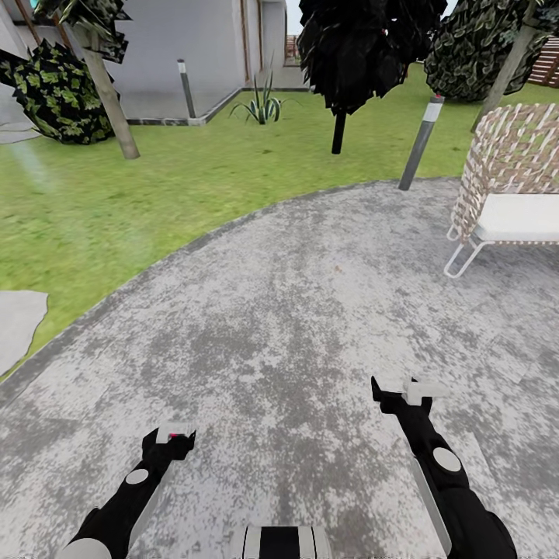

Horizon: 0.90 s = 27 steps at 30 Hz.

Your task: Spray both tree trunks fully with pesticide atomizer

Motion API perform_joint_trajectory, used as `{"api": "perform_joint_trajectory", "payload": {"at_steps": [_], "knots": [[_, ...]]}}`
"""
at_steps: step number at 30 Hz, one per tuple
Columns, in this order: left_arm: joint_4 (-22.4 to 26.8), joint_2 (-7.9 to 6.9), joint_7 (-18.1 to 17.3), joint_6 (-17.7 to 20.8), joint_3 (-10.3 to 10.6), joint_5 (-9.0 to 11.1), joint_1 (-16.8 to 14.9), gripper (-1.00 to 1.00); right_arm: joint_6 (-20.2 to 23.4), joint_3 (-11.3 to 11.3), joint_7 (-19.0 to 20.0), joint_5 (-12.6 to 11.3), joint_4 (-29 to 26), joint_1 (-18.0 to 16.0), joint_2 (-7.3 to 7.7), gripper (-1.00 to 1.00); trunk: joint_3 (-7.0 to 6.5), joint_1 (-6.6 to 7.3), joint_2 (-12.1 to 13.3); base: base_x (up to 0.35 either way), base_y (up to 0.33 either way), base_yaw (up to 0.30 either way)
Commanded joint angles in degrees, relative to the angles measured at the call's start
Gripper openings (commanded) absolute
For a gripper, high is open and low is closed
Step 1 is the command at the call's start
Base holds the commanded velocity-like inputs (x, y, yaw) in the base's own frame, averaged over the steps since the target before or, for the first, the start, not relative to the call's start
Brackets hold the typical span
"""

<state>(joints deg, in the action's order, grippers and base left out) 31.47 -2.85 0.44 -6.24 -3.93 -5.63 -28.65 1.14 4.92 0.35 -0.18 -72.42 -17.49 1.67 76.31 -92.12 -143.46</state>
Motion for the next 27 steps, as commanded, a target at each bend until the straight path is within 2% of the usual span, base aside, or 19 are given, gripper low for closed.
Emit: {"api": "perform_joint_trajectory", "payload": {"at_steps": [1,15,23,27], "knots": [[0.00,0.01,0.00,0.00,0.00,0.00,0.00,1.00,0.00,0.00,0.00,0.00,0.00,0.00,0.00,1.00,0.30,-0.02,-0.02,0.000,0.000,0.000],[-0.01,0.03,0.05,0.00,-0.10,0.01,-0.02,1.00,0.00,0.00,0.00,0.00,0.00,0.00,0.00,1.00,4.60,-0.38,-0.20,0.000,0.000,0.000],[0.07,-0.04,0.09,-0.14,-0.28,0.01,-0.03,1.00,0.00,0.00,0.00,0.00,0.00,0.00,0.00,1.00,4.95,-0.38,-0.20,0.000,0.000,0.000],[-0.03,-0.12,0.09,-2.18,-0.61,0.36,-0.04,1.00,0.00,-0.07,0.00,0.00,0.00,0.00,0.00,1.00,4.96,-0.38,-0.20,0.000,0.000,0.000]]}}
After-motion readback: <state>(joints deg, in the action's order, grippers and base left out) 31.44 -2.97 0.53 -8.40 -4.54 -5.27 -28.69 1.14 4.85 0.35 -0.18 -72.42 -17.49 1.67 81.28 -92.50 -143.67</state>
